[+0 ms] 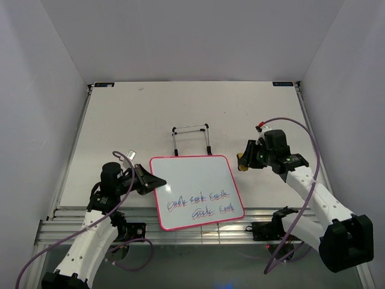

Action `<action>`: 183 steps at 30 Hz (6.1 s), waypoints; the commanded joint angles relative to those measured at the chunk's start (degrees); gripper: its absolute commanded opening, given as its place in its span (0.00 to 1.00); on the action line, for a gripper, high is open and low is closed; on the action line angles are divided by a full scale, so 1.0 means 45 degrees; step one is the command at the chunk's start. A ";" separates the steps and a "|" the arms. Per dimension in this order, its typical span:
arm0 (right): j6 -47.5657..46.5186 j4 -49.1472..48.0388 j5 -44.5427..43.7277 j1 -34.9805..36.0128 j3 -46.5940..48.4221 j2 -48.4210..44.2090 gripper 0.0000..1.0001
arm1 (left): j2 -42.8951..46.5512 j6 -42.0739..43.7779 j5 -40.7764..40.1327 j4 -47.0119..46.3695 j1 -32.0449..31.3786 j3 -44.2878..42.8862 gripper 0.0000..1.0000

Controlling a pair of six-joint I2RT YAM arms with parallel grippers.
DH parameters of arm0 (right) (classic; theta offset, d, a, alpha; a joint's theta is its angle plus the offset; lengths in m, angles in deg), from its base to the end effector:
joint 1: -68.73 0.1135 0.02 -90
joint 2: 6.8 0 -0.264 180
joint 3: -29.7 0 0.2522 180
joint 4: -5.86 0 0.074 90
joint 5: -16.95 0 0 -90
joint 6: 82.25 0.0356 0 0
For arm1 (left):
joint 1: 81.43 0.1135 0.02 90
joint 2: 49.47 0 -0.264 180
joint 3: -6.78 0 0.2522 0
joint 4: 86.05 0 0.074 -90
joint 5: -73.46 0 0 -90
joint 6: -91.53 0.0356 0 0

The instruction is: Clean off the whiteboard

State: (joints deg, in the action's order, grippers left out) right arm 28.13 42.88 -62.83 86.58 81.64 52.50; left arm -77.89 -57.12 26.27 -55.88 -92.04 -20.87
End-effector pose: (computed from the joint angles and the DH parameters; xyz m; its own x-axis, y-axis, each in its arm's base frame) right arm 0.2011 0.0714 0.2319 -0.7712 0.1117 -0.6268 -0.1641 0.9163 0.3652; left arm 0.1193 -0.0470 0.1843 -0.8675 -0.4749 -0.1478 -0.0632 0.4002 -0.9143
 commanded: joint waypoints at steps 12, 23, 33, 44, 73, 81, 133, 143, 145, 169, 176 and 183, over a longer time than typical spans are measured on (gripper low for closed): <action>0.1933 -0.1850 -0.2051 0.9954 0.0792 -0.0955 0.15 | 0.0165 0.0261 -0.0430 -0.0677 0.0053 -0.0722 0.00; 0.1156 -0.0951 -0.5064 1.5174 0.5929 0.4747 0.15 | -0.0207 0.0475 -0.0216 -0.0677 0.0053 -0.0781 0.00; 0.0607 -0.1499 -0.4419 1.5390 0.6928 0.6390 0.15 | -0.0011 0.0417 -0.0040 -0.0579 0.0053 -0.0859 0.00; 0.1681 -0.0640 -0.4731 1.3790 0.5093 0.5669 0.15 | -0.0031 0.0397 -0.0001 -0.0540 0.0053 -0.0917 0.00; 0.1310 0.1197 -0.4067 1.4805 0.7770 0.7779 0.15 | 0.0496 0.0124 0.0175 -0.0540 0.0053 -0.0937 0.00; 0.2072 0.0613 -0.4205 1.2599 0.3729 0.5105 0.15 | 0.0691 0.0065 0.0214 -0.0481 0.0053 -0.0956 0.00; 0.2815 -0.2452 -0.4089 1.1111 0.0343 0.2109 0.13 | 0.0946 -0.0091 0.0156 -0.0266 0.0053 -0.1015 0.00; 0.1975 -0.3277 -0.2525 1.3339 0.4250 0.4984 0.15 | 0.0907 -0.0111 0.0214 -0.0266 0.0053 -0.1171 0.00; 0.1781 -0.3257 -0.2660 1.3281 0.4213 0.5023 0.15 | 0.0867 -0.0072 0.0253 -0.0247 0.0053 -0.1191 0.00; 0.1604 -0.2983 -0.0220 0.5353 -0.4420 -0.1129 0.13 | 0.2214 -0.1633 -0.0098 -0.1321 0.0034 -0.1660 0.00; 0.1798 -0.2983 -0.0238 0.4004 -0.5045 -0.1694 0.13 | 0.2996 -0.2551 -0.0528 -0.1419 0.0053 -0.1484 0.00; 0.2071 -0.3976 0.1690 0.3788 -0.5455 -0.2301 0.11 | 0.2899 -0.2708 -0.0704 -0.1477 0.0053 -0.1172 0.00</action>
State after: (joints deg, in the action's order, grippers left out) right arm 37.55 24.81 -61.41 103.39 59.17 42.19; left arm -66.50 -61.47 21.52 -50.39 -92.07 -23.62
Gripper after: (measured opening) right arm 0.382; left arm 0.130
